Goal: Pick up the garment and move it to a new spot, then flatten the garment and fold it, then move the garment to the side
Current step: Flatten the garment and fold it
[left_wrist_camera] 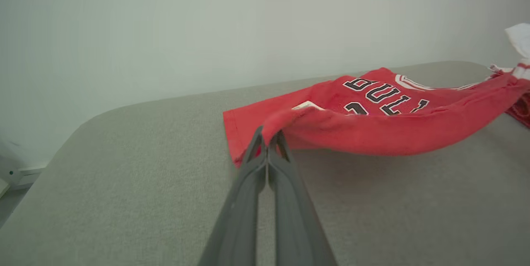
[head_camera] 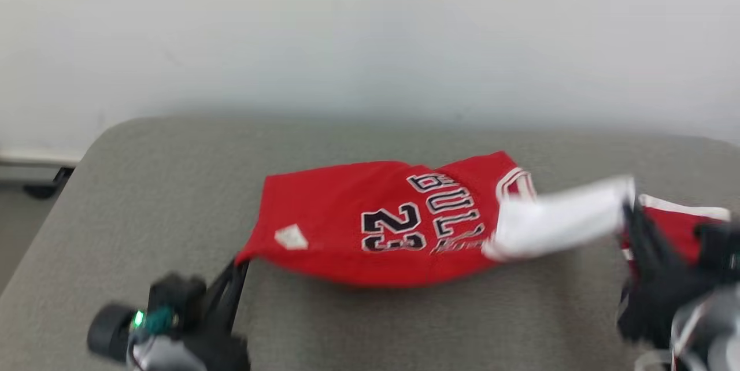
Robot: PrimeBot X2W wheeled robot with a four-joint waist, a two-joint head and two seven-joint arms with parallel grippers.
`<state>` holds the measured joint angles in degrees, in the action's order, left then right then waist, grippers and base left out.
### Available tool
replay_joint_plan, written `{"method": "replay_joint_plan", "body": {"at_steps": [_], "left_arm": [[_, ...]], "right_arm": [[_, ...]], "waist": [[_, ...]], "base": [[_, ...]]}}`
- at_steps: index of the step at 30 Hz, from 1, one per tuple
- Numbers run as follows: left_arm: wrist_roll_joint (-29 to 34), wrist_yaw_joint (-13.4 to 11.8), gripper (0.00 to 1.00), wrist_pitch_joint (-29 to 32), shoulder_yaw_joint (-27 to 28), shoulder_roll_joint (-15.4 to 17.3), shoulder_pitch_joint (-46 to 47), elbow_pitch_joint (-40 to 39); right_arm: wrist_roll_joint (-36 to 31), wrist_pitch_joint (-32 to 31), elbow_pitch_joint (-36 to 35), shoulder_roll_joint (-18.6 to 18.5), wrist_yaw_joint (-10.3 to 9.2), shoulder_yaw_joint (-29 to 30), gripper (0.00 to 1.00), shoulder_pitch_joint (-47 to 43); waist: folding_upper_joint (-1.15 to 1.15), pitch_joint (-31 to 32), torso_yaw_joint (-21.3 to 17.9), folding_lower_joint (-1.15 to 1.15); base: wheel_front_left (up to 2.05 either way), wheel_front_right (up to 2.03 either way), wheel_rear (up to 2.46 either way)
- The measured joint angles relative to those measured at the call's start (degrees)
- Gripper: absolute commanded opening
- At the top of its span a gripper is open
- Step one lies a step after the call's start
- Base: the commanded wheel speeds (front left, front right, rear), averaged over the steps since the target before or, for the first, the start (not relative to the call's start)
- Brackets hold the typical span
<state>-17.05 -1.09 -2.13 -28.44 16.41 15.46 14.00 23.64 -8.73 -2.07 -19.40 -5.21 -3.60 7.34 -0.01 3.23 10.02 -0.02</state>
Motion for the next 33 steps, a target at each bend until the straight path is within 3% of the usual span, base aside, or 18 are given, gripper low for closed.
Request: {"method": "replay_joint_plan", "body": {"at_steps": [4, 8, 20, 22, 23, 27, 33], "left_arm": [[0.2, -1.5, 0.00, 1.7, 0.2, 2.5, -8.7, -3.7], [-1.3, -3.1, 0.00, 2.8, 1.4, 2.8, -14.2, -6.0], [-1.9, -4.5, 0.00, 6.1, 3.7, 2.3, -15.2, -12.1], [-1.9, -4.5, 0.00, 7.1, 3.9, 2.8, -14.7, -12.5], [-1.9, -4.5, 0.00, 8.2, 4.3, 3.5, -12.8, -12.5], [-2.5, -3.4, 0.00, 10.9, 5.3, 3.7, -4.2, -9.9], [-1.2, 0.0, 0.00, 14.7, 6.0, 3.2, 20.7, -0.3]], "right_arm": [[1.6, -2.0, -4.5, 2.0, -0.86, 1.0, 0.00, -13.6], [2.6, -2.9, -5.9, 4.3, -1.30, 1.3, 0.00, -20.7], [4.4, -4.4, -9.4, 5.8, -1.29, 1.4, 0.00, -21.4], [4.5, -5.7, -9.3, 5.0, -0.09, -0.3, 0.00, -18.8], [4.6, -7.2, -8.9, 4.4, 1.38, -1.8, 0.00, -13.9], [4.9, -11.0, -3.9, 2.6, 4.30, -4.0, 0.00, 0.1], [4.2, -12.6, 7.7, 4.0, 4.86, -1.5, 0.00, 29.7]], "waist": [[0.00, 1.5, -2.8, 0.00], [0.00, 2.2, -5.4, 0.00], [0.01, -1.5, -7.8, 0.02], [0.01, -2.7, -7.9, 0.02], [0.01, -4.0, -8.0, 0.02], [0.01, -6.9, -8.2, 0.03], [0.02, -11.7, -8.8, 0.04]], "base": [[0.00, 0.00, 0.00], [0.00, 0.00, 0.00], [0.00, 0.00, 0.00], [0.00, 0.00, 0.00], [0.00, 0.00, 0.00], [0.00, 0.00, 0.00], [0.00, 0.00, 0.00]]}}
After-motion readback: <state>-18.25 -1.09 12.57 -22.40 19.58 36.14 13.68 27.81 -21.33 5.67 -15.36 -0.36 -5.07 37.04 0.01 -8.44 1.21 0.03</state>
